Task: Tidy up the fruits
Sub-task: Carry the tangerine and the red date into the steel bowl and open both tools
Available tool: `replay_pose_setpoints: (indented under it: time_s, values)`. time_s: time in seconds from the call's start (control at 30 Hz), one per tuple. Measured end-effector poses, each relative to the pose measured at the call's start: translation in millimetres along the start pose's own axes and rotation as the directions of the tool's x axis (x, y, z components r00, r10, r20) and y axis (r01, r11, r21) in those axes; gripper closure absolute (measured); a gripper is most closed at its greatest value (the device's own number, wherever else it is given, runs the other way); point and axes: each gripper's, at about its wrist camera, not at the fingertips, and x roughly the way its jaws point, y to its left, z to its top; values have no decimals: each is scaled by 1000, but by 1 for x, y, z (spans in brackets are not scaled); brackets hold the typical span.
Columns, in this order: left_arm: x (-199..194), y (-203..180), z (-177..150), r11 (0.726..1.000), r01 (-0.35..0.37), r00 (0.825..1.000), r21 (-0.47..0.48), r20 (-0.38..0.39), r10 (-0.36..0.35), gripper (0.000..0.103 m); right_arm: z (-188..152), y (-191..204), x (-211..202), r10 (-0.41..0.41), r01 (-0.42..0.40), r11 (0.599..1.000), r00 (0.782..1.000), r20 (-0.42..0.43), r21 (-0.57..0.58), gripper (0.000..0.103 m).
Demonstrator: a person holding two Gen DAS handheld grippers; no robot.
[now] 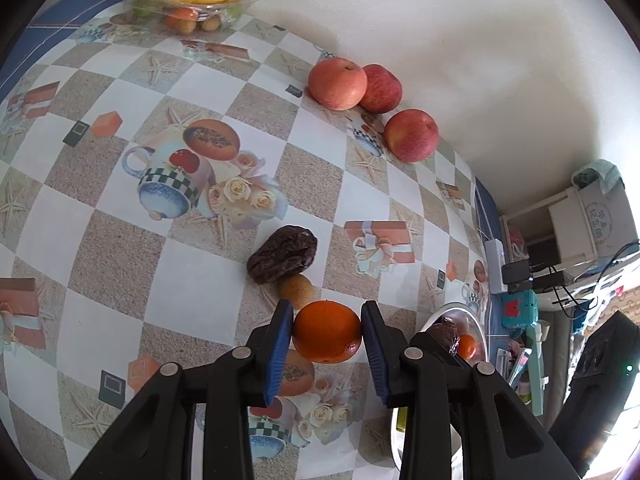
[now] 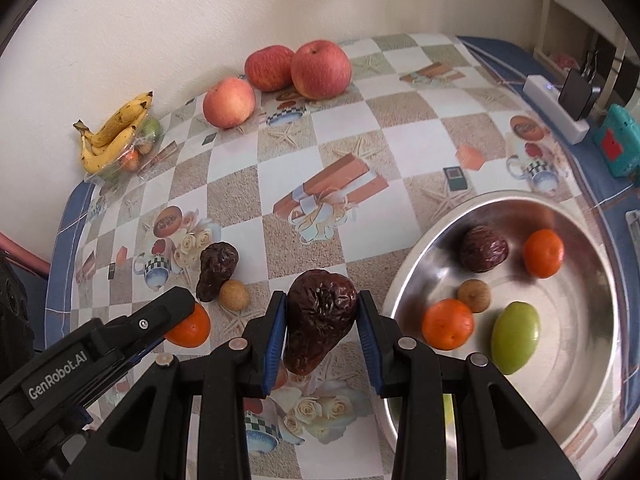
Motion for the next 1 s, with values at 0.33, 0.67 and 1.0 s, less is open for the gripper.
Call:
replay_pose_setpoints:
  time_s: [0.33,0.67,1.0]
  values:
    - [4,-20,-12,998,7,1000,55,-9,-7,66,-3,-4,-13,-33,34,999,999,20,-32,66]
    - [25,-57,-40,985,31,997,169,-79,-18,66,1,-46,-19,-103,102,993,995,15,57,66]
    - [46,-99,-74,946,89,988,311,-150,-44,64,3,-116,-41,-177,167,959,984,20,230,66]
